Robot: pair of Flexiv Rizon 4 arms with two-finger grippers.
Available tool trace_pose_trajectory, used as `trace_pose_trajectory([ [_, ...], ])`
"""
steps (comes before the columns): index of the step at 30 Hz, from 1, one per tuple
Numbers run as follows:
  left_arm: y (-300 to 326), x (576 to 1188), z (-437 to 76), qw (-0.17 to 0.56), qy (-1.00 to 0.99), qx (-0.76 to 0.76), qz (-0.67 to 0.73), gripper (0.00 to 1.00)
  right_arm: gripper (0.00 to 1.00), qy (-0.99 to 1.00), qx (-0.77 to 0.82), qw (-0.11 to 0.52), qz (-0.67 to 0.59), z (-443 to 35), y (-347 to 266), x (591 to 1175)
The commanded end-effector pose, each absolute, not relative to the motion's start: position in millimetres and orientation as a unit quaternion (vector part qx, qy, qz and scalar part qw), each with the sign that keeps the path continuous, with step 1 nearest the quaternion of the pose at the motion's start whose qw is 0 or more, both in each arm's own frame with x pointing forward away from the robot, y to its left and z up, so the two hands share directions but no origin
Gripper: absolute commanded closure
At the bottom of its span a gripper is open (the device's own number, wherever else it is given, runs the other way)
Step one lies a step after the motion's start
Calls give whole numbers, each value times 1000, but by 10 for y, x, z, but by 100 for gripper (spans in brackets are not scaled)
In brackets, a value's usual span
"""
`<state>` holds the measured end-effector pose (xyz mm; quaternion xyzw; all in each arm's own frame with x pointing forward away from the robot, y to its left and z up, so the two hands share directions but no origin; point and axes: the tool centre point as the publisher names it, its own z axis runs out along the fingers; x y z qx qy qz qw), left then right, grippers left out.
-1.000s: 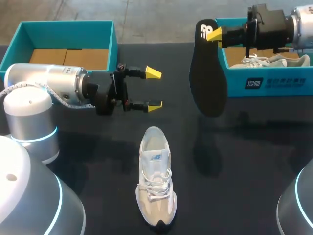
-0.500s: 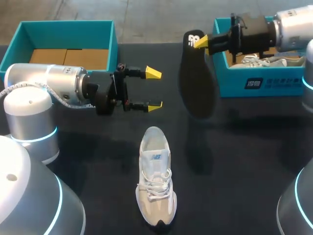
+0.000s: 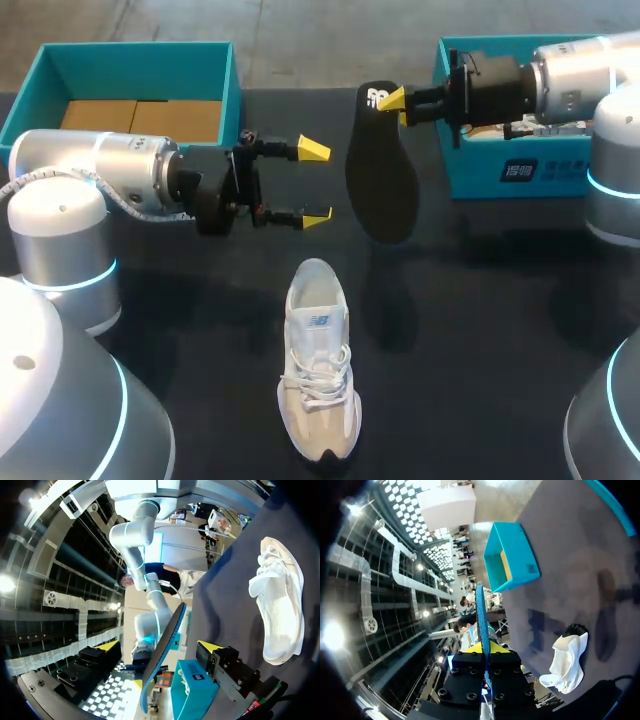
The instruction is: Take the shoe out of the shoebox, open the shoe tongue, remove and reinsert the insole, then place the shoe into the shoebox
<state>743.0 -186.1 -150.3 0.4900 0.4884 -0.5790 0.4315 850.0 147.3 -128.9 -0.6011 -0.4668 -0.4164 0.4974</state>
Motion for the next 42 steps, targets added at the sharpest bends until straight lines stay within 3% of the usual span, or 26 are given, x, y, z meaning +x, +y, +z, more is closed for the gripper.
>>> trace_pose_trajectory([
  [1,-1876,7434,-1518,433,487,490,-579,0,100,-467,-600,498,-417,-1317,1514,8519],
  [26,-2133,7621,-1499,464,457,512,-560,0,100,-467,-600,498,-417,-1317,1514,8519],
  [28,-2162,7609,-1493,465,455,517,-556,11,100,-467,-600,498,-417,-1317,1514,8519],
  [30,-2178,7600,-1482,469,452,520,-553,32,100,-467,-600,498,-417,-1317,1514,8519],
  [31,-2188,7592,-1474,471,451,521,-551,48,100,-467,-600,498,-417,-1317,1514,8519],
  [42,-2255,7557,-1385,487,439,526,-542,67,100,-467,-600,498,-417,-1317,1514,8519],
])
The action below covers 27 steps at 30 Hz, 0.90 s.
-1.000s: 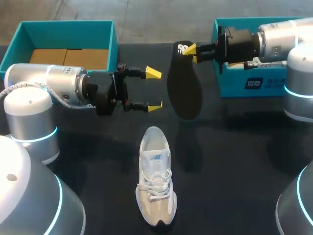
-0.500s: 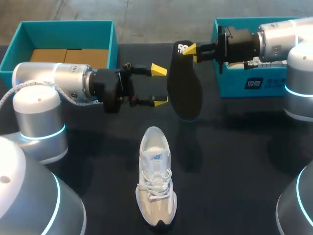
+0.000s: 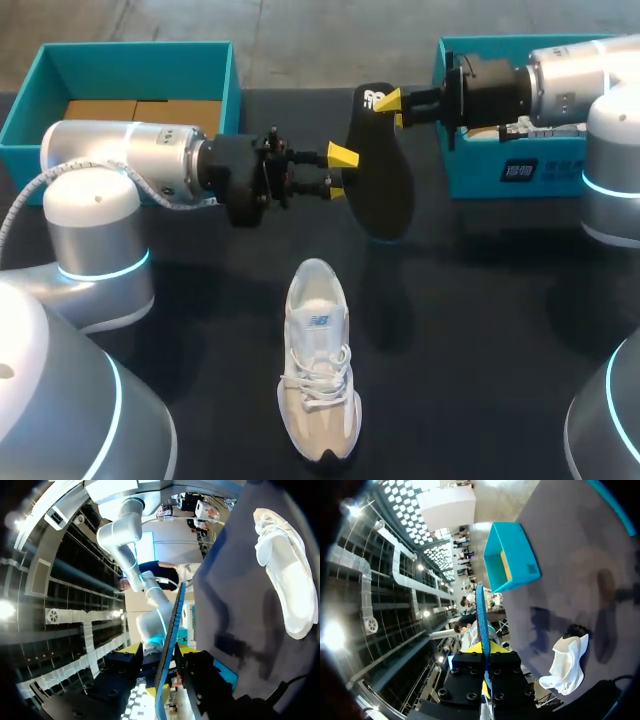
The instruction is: Take the shoe out of the shoebox, open the shoe tongue, remove and reinsert the insole, then place the shoe into the shoebox
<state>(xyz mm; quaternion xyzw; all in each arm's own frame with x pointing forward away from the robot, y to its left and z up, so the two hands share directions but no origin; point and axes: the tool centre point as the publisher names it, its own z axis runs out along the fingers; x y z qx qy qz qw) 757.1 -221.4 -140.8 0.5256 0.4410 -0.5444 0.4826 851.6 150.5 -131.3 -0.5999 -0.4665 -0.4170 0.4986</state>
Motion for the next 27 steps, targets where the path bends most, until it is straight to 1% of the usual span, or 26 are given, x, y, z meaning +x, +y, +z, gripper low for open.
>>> trace_pose_trajectory([
  [1,-2257,7549,-1373,487,439,526,-542,69,100,-467,-600,498,-417,-1317,1514,8519],
  [11,-2321,7558,-1399,486,442,532,-535,71,100,-467,-600,498,-417,-1317,1514,8519],
  [13,-2349,7553,-1395,487,441,537,-529,75,100,-467,-600,498,-417,-1317,1514,8519],
  [16,-2384,7552,-1394,487,440,539,-528,76,100,-467,-600,498,-417,-1317,1514,8519],
  [20,-2423,7553,-1409,491,441,541,-522,82,100,-467,-600,498,-417,-1317,1514,8519],
  [27,-2467,7537,-1426,508,442,536,-510,84,100,-467,-600,498,-417,-1317,1514,8519],
])
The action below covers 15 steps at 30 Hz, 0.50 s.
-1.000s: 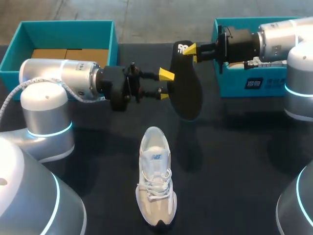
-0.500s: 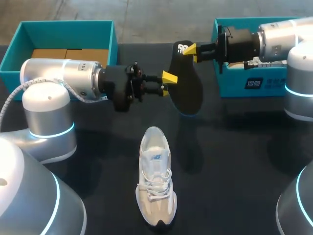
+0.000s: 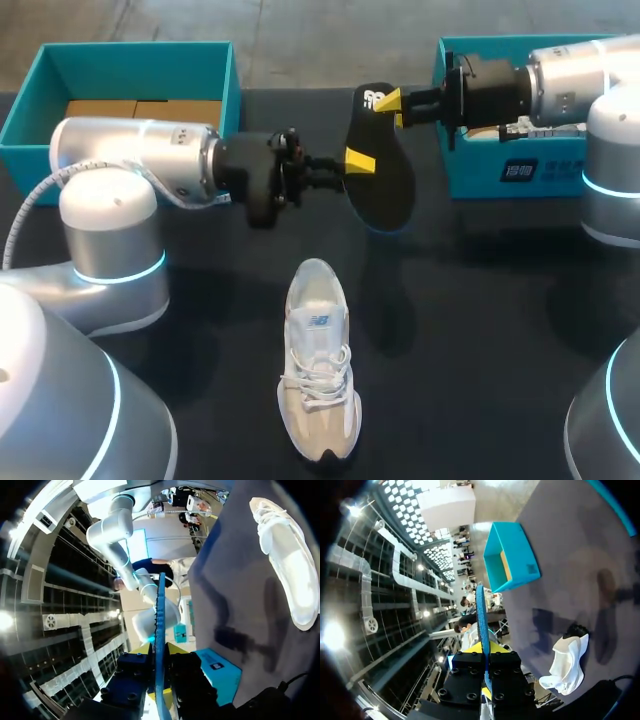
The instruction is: Take the shoe out of the shoebox, open the shoe tongue, remove and reinsert the insole, then place the shoe into the shoebox
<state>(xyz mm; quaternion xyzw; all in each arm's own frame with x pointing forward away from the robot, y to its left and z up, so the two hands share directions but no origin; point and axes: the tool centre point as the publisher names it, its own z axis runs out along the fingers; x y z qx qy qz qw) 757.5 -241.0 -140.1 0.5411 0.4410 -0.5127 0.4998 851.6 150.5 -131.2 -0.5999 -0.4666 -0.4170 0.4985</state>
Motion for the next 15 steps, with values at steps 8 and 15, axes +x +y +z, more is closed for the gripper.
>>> trace_pose_trajectory([
  [8,-2457,7518,-1403,521,444,529,-501,85,100,-467,-600,498,-417,-1317,1514,8519],
  [15,-2404,7541,-1377,527,448,524,-497,85,100,-467,-600,498,-417,-1317,1514,8519],
])
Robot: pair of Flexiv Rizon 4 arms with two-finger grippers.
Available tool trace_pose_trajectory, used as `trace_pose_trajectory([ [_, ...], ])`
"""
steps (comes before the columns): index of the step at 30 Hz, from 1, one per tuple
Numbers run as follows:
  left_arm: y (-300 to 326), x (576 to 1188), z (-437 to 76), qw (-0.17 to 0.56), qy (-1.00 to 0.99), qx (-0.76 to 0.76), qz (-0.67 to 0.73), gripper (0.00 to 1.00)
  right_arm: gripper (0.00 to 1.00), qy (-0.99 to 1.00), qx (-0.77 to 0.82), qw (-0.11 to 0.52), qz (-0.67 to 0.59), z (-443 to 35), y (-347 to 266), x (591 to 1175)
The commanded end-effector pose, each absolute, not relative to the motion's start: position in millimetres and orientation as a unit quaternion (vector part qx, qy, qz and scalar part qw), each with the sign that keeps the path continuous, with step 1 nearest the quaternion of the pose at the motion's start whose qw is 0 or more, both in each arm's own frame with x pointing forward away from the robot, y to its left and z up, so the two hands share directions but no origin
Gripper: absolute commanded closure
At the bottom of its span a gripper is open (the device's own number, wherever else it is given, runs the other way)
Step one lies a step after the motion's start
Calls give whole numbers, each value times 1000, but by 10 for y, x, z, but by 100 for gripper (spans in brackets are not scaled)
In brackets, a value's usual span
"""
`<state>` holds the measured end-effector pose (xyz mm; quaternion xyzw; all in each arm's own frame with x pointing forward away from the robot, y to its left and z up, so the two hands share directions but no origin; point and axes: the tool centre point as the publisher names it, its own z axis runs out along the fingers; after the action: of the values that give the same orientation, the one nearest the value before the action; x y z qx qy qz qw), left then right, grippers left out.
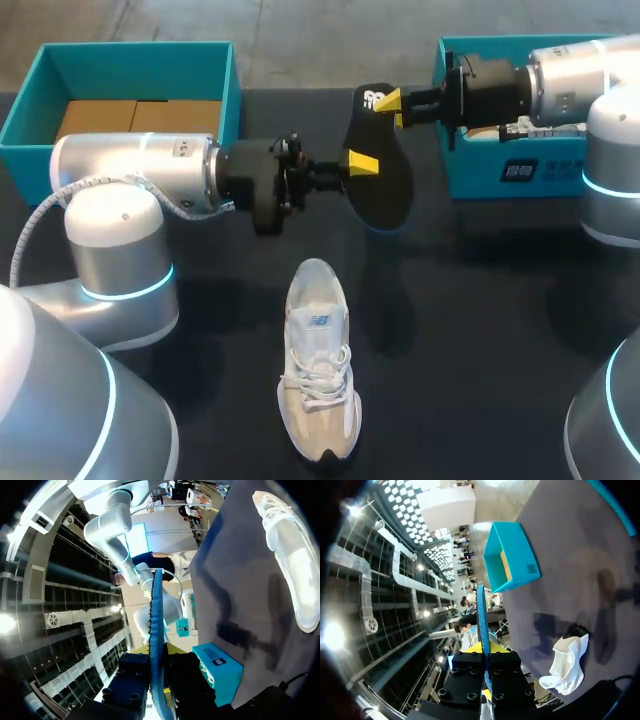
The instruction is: Take the shoe out of the shoebox, open the shoe tongue, remove and reinsert the insole, then place the shoe into the shoebox
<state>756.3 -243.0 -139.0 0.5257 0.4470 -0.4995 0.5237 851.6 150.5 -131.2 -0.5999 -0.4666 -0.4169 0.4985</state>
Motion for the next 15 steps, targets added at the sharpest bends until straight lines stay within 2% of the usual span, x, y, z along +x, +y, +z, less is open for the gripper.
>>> trace_pose_trajectory([
  [1,-2398,7540,-1373,528,448,524,-496,85,100,-467,-600,498,-417,-1317,1514,8519],
  [3,-2392,7539,-1372,529,448,523,-495,87,100,-467,-600,498,-417,-1317,1514,8519],
  [6,-2388,7556,-1398,528,451,524,-494,100,100,-467,-600,498,-417,-1317,1514,8519],
  [15,-2403,7564,-1420,525,451,526,-493,100,100,-467,-600,498,-417,-1317,1514,8519],
])
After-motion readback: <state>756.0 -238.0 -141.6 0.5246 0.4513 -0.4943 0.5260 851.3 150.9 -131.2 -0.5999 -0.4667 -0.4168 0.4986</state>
